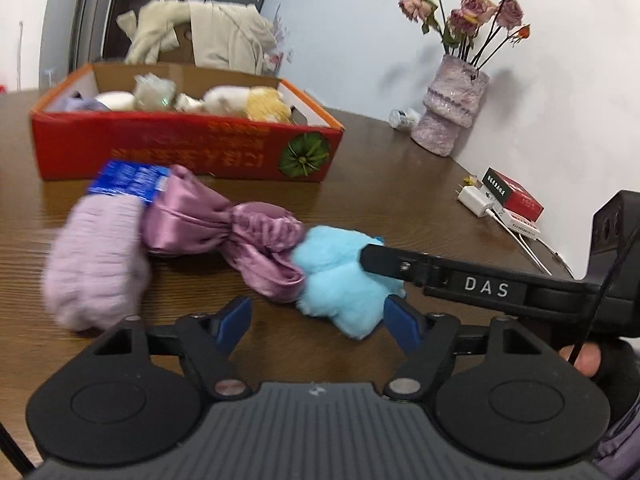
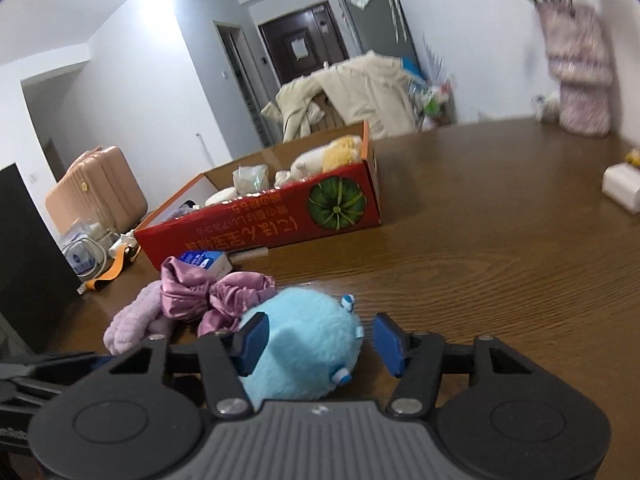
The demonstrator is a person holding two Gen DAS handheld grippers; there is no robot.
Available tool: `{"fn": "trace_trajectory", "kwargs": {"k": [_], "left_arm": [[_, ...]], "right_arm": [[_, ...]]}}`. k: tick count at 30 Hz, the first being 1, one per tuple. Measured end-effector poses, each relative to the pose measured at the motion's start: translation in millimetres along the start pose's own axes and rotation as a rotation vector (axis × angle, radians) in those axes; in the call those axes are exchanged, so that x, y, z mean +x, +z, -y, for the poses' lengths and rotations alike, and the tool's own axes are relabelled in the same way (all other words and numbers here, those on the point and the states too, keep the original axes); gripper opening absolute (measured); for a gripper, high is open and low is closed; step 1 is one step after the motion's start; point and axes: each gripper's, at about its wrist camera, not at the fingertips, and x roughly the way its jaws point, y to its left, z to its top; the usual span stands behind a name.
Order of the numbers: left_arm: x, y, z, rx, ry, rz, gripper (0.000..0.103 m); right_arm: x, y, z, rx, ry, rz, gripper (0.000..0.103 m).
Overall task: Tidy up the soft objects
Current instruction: 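Grasp the light-blue fluffy plush with both tools together, then carry the blue plush into the box and open both tools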
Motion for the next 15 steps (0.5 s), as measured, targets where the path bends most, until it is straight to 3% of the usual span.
{"fn": "trace_trajectory", "kwargs": {"k": [1, 3, 5, 11, 15], "left_arm": [[7, 2, 2, -0.011, -0.003, -0.010, 0.071], [15, 3, 3, -0.033, -0.010, -0.019, 0.050], [20, 4, 5, -0.050, -0.028, -0.023, 0.041], [25, 2, 15, -0.061, -0.042, -0.028, 0.034], [29, -4, 29, -0.042, -0.053, -0.048, 0.037]], "right_arm": [[3, 1, 4, 0.010, 0.011, -0.009, 0.050], [7, 1, 11, 0.035, 0.056, -0.028, 0.045], [8, 1, 15, 0.060, 0.090, -0.035, 0.041], [2, 0, 26, 0.082, 0.083, -0.036, 0.039], [-12, -6, 37, 0.108, 0.072, -0.039, 0.039]]}}
